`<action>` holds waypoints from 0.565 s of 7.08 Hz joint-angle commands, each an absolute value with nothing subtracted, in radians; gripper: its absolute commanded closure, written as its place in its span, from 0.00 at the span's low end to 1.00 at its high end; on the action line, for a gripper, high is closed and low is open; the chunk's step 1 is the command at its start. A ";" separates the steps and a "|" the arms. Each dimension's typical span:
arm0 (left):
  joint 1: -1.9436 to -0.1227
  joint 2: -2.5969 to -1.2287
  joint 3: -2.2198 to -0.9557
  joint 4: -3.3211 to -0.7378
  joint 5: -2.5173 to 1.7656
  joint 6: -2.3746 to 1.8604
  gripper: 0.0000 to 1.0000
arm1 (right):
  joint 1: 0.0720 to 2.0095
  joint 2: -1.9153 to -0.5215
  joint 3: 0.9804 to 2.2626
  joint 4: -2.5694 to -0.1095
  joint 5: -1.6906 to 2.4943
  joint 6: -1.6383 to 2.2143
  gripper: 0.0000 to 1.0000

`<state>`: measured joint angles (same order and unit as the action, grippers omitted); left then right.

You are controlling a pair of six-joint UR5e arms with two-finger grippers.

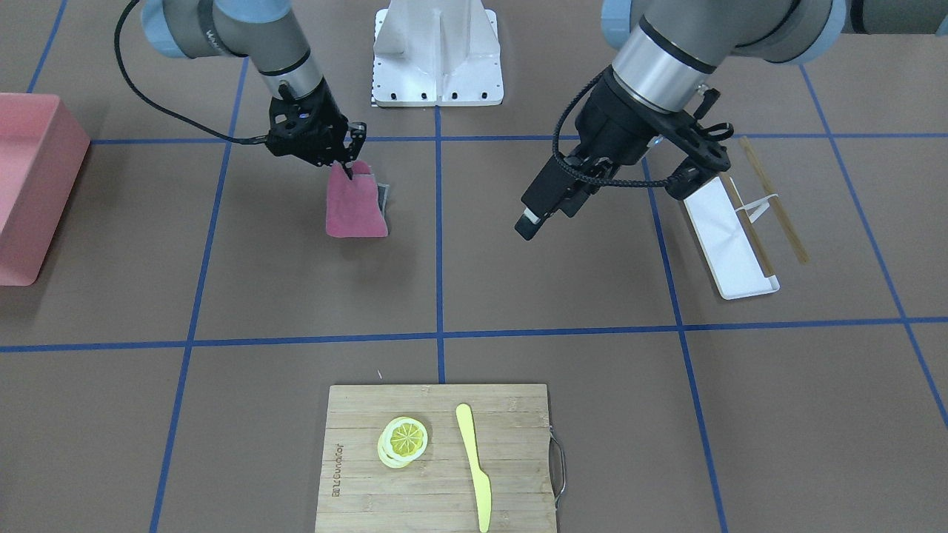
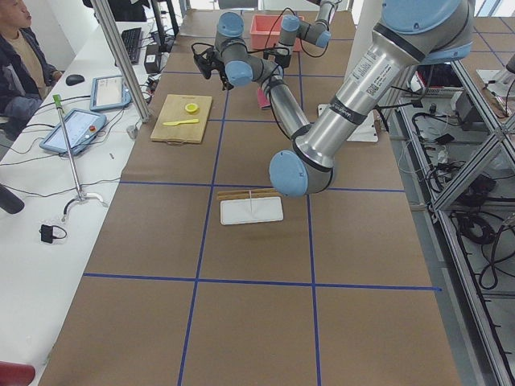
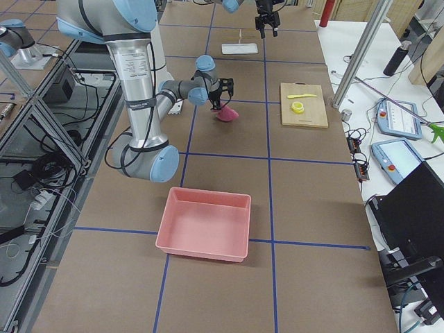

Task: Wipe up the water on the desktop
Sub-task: 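Drag the towel across the table surface with the right gripper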

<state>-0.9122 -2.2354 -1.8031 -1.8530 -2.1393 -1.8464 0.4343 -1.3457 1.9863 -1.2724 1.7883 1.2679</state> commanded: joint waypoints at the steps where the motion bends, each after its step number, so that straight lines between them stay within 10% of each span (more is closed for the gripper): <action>1: -0.987 -2.162 -1.812 -1.844 -2.209 -1.668 0.02 | 0.608 -1.522 2.002 -1.266 1.966 1.064 1.00; 4: -1.126 -2.018 -1.848 -1.844 -2.307 -1.428 0.02 | 0.663 -1.576 2.010 -1.278 1.977 0.951 1.00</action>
<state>-1.0789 -2.0824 -1.8359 -1.8441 -2.2814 -1.5384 0.6572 -1.5823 2.0078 -1.2693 1.9762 0.9600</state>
